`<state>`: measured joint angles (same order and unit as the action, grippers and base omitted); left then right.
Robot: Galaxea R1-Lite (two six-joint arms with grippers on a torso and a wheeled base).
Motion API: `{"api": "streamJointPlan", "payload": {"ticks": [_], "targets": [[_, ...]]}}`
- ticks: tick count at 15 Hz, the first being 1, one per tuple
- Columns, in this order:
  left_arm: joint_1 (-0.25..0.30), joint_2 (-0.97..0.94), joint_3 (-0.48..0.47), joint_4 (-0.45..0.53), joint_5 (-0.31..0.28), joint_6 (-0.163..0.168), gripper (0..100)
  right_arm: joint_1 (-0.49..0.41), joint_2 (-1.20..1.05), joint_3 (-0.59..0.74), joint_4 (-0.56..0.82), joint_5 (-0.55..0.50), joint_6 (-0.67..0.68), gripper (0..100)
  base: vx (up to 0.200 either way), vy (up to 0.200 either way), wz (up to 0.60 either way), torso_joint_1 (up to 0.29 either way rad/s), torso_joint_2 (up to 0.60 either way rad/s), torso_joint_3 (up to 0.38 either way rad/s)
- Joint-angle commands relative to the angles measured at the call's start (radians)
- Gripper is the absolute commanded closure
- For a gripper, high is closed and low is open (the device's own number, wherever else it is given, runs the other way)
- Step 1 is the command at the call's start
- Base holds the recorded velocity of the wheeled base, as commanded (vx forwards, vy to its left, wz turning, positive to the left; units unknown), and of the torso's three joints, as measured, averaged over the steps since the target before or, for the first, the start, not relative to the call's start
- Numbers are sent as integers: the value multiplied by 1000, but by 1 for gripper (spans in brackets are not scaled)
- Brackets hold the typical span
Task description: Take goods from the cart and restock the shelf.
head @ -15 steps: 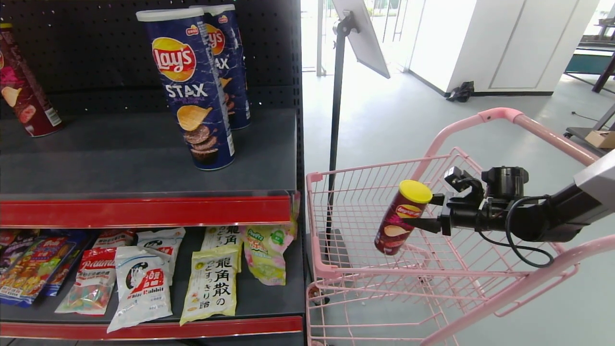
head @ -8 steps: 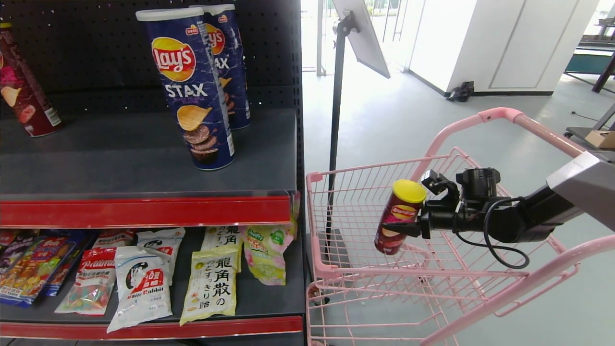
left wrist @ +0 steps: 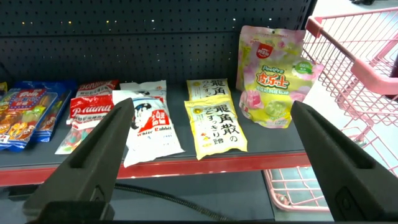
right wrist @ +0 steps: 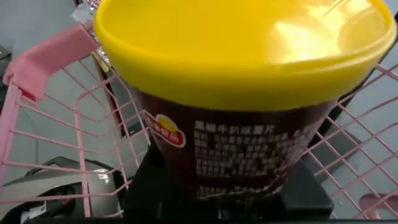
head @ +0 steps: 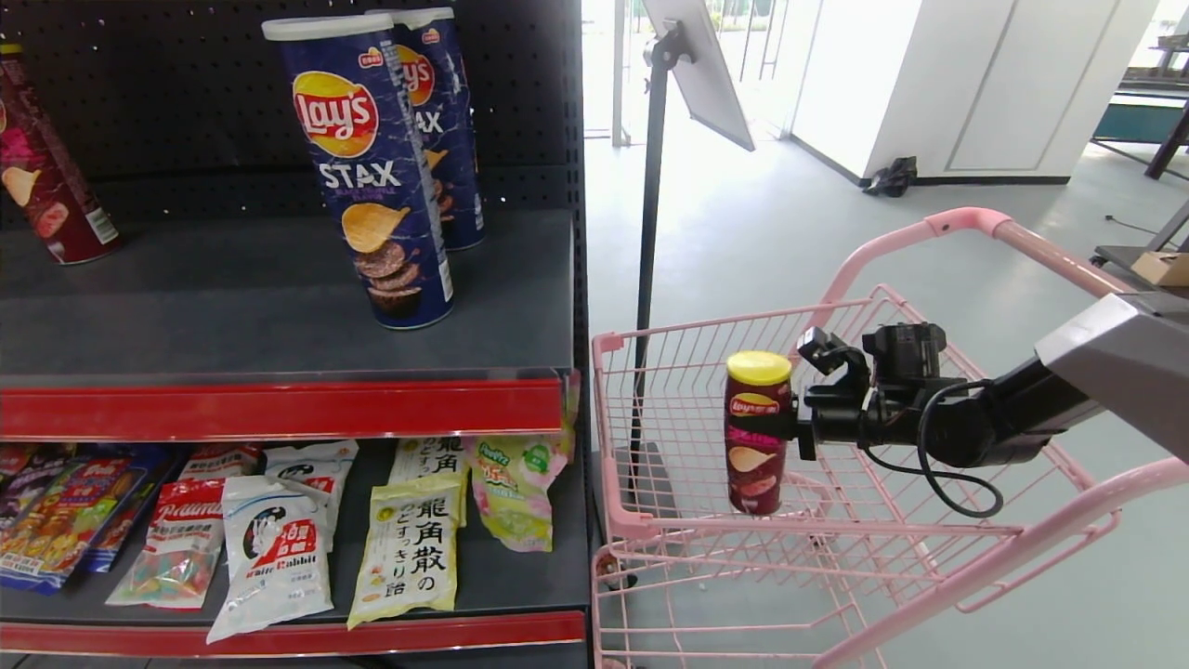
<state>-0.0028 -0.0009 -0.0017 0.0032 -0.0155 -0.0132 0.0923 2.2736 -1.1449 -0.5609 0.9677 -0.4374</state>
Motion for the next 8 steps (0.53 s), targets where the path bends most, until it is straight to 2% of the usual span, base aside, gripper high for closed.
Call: {"api": "streamJointPlan", "payload": {"ticks": [1, 6, 8], "targets": [[0, 1, 0, 0, 0, -1, 0, 1, -46, -7, -2, 22, 2, 100, 0, 0, 0, 0, 0, 0], [0, 1, 0, 0, 0, -1, 0, -10, -375, 97, -1, 57, 20, 100, 0, 0, 0, 0, 0, 0], [0, 1, 0, 0, 0, -1, 0, 4, -620, 195, 15, 92, 152, 100, 0, 0, 0, 0, 0, 0]]}}
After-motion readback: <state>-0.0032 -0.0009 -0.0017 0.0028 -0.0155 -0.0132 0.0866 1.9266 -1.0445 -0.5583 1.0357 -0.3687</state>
